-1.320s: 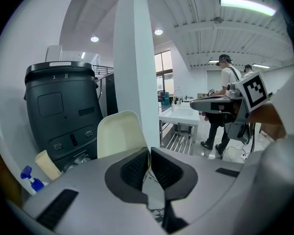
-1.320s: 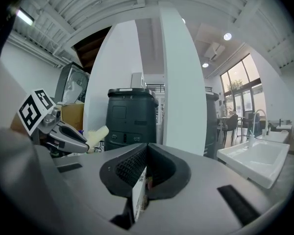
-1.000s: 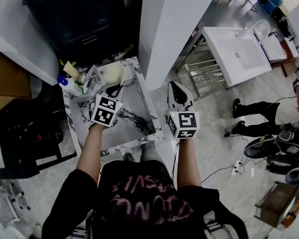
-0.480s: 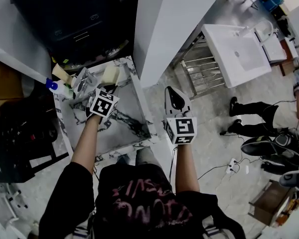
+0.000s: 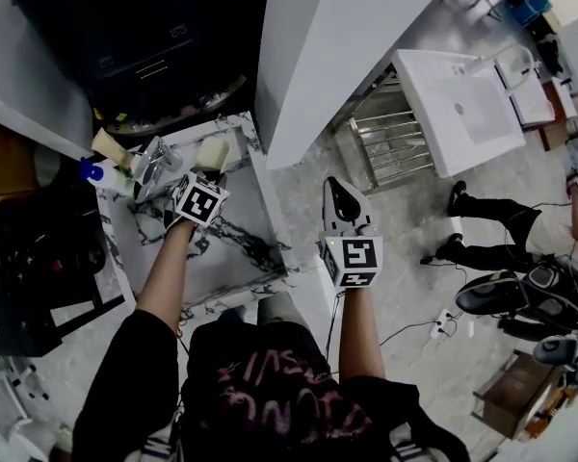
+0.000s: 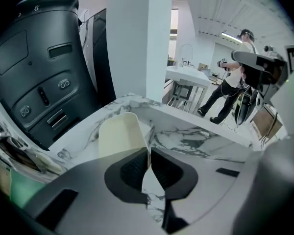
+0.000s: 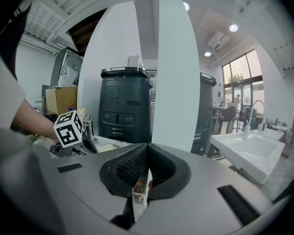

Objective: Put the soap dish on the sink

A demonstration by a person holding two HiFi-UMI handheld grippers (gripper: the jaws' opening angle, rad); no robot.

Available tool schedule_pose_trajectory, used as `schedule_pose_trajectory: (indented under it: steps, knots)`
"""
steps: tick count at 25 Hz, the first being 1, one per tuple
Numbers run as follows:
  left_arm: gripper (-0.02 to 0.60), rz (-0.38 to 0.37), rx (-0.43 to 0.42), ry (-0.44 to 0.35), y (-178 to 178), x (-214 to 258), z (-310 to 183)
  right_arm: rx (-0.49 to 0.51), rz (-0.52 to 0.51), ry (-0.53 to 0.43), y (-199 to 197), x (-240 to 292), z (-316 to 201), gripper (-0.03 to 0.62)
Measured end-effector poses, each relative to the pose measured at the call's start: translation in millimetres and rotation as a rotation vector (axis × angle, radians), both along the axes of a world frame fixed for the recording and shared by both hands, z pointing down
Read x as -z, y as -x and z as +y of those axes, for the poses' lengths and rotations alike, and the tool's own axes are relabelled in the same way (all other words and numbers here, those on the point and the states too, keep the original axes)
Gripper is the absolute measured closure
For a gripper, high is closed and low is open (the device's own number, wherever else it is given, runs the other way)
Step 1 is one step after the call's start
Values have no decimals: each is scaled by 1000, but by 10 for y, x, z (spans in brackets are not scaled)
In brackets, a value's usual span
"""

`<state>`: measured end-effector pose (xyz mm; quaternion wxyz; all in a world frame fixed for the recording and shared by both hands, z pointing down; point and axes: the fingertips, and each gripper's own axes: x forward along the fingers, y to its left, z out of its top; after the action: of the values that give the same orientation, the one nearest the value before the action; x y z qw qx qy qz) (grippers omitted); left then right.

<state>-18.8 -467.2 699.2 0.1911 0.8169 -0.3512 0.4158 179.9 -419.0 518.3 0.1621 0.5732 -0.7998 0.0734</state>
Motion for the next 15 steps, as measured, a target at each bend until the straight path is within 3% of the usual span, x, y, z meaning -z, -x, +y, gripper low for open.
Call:
schedule_pose_trajectory:
  steps: [5, 10, 15]
  knots:
    - [541, 4, -4, -6, -4, -27, -47, -8, 5, 9, -49, -47, -27, 580]
    - [474, 18, -19, 2, -10, -28, -33, -21, 10, 12, -99, -48, -33, 580]
    - [469, 16, -25, -17, -13, 3, -23, -32, 2, 9, -105, -46, -14, 580]
